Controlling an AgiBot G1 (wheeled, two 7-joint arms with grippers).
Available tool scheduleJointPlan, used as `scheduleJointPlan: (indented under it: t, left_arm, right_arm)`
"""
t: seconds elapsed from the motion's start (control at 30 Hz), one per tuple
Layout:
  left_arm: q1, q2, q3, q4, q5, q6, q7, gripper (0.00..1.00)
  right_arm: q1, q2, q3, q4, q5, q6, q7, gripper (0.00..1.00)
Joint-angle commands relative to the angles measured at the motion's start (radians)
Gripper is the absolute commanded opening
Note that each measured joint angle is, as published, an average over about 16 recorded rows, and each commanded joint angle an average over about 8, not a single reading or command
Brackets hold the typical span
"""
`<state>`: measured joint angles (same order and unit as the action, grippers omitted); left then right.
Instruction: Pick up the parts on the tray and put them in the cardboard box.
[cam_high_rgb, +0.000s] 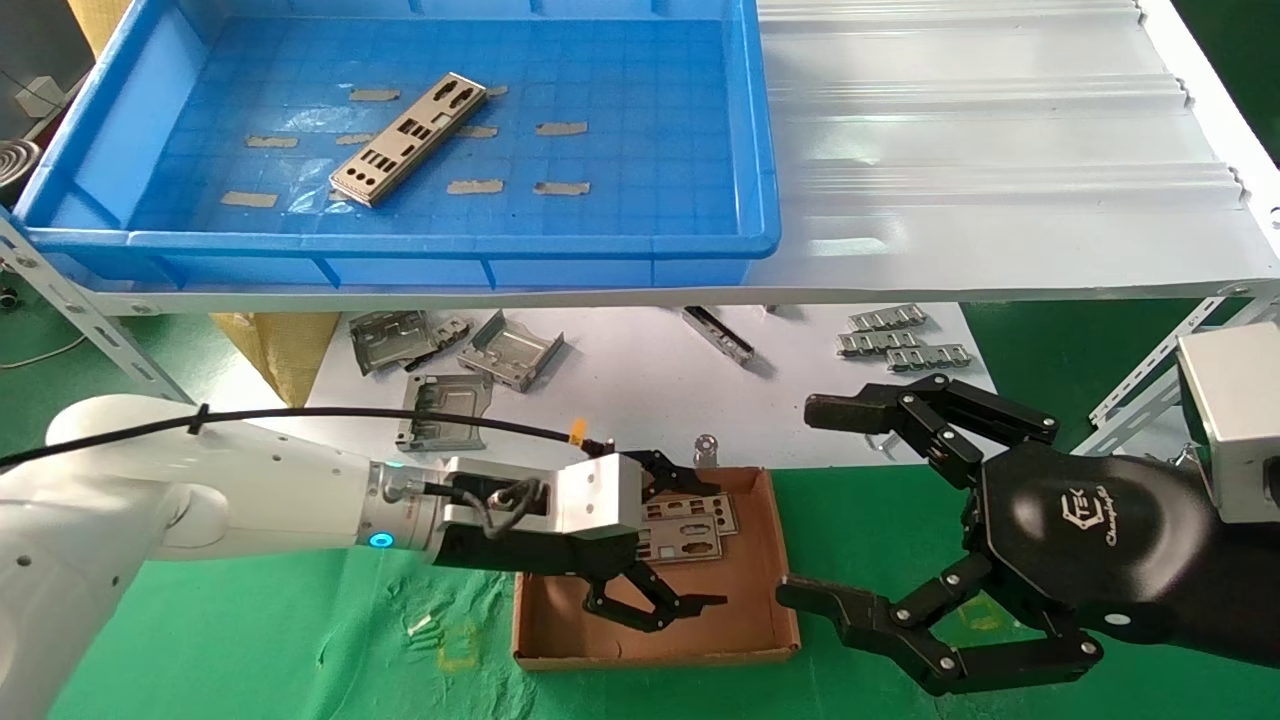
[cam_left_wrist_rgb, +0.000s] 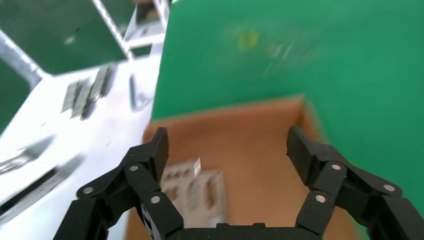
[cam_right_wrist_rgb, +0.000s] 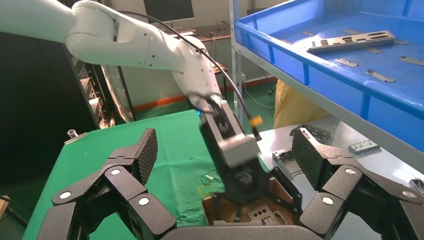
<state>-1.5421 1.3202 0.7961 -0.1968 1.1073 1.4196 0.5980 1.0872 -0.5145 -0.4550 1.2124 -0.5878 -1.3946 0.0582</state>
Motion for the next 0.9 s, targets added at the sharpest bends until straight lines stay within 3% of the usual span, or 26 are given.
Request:
scheduleJointPlan:
  t: [0.03, 0.2, 0.37, 0.63, 0.9]
  left_arm:
    - [-0.003, -0.009, -0.01, 0.013, -0.026, 0.072, -0.027, 1.0]
    - [0.004, -0.028, -0.037, 0.027, -0.087, 0.189, -0.088, 1.0]
    - [0.012, -0.036, -0.05, 0.021, -0.117, 0.23, -0.107, 1.0]
    - [0.015, -0.041, -0.05, 0.008, -0.106, 0.201, -0.106, 1.0]
    - [0.065, -0.115, -0.102, -0.113, -0.136, 0.189, -0.181, 1.0]
  right_arm:
    - [0.0, 0.0, 0.0, 0.0, 0.0, 0.0, 0.0, 1.0]
    - [0.0, 0.0, 0.0, 0.0, 0.0, 0.0, 0.0, 1.0]
    - [0.0, 0.0, 0.0, 0.0, 0.0, 0.0, 0.0, 1.0]
    - [0.0, 0.0, 0.0, 0.0, 0.0, 0.0, 0.0, 1.0]
    - [0.0, 0.0, 0.0, 0.0, 0.0, 0.0, 0.0, 1.0]
